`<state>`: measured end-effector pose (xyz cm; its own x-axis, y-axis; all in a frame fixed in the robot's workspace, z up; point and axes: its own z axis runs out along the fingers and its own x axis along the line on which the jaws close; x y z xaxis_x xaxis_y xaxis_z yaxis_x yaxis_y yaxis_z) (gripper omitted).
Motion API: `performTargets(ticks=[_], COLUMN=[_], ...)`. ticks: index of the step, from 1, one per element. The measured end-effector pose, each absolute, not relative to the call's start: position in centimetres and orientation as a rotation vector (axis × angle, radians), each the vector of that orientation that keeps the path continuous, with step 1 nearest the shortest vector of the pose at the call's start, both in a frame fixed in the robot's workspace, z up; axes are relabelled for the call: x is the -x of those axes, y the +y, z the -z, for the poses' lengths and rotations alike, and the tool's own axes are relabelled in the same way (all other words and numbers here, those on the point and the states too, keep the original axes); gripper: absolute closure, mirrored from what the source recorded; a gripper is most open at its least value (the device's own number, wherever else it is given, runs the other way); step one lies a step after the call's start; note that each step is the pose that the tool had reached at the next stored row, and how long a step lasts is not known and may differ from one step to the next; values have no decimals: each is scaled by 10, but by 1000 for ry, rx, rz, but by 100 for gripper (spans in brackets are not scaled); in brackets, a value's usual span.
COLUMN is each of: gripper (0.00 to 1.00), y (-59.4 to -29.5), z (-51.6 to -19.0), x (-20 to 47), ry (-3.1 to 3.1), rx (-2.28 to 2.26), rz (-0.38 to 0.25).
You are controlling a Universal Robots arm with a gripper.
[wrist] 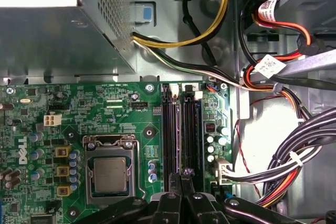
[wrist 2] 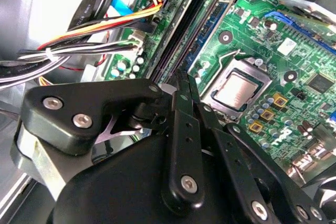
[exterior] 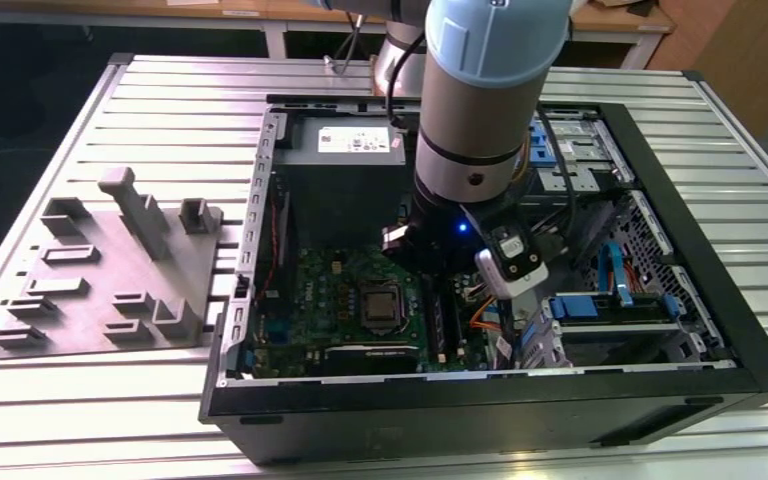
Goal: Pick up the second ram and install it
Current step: 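Insert the second ram into the second slot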
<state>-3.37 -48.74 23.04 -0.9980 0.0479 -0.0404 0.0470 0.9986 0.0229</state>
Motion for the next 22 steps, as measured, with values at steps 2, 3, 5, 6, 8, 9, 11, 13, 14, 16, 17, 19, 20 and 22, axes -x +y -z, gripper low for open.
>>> performTargets(ticks=[2, 3, 5, 6, 8, 9, 11, 13, 14, 16, 17, 19, 20, 22], gripper=[89, 89, 89, 89, 89, 89, 89, 89, 89, 89, 89, 89, 89, 89], y=[-487, -487, -487, -487, -487, -487, -487, -487, -487, -486, -486, -486, -486, -485], z=[-229, -229, -228, -227, -226, -226, -226, -226, -225, -225, -225, -225, -225, -225], x=[34, 34, 34, 34, 34, 34, 34, 34, 34, 35, 35, 35, 35, 36], ry=[3100, 3100, 3100, 3100, 3100, 3100, 3100, 3100, 3100, 3099, 3100, 3099, 3100, 3100], rx=[-75, -75, -75, -75, -75, -75, -75, -75, -75, -75, -74, -74, -74, -74], rz=[-34, -34, -33, -33, -34, -33, -33, -33, -33, -33, -34, -33, -33, -33])
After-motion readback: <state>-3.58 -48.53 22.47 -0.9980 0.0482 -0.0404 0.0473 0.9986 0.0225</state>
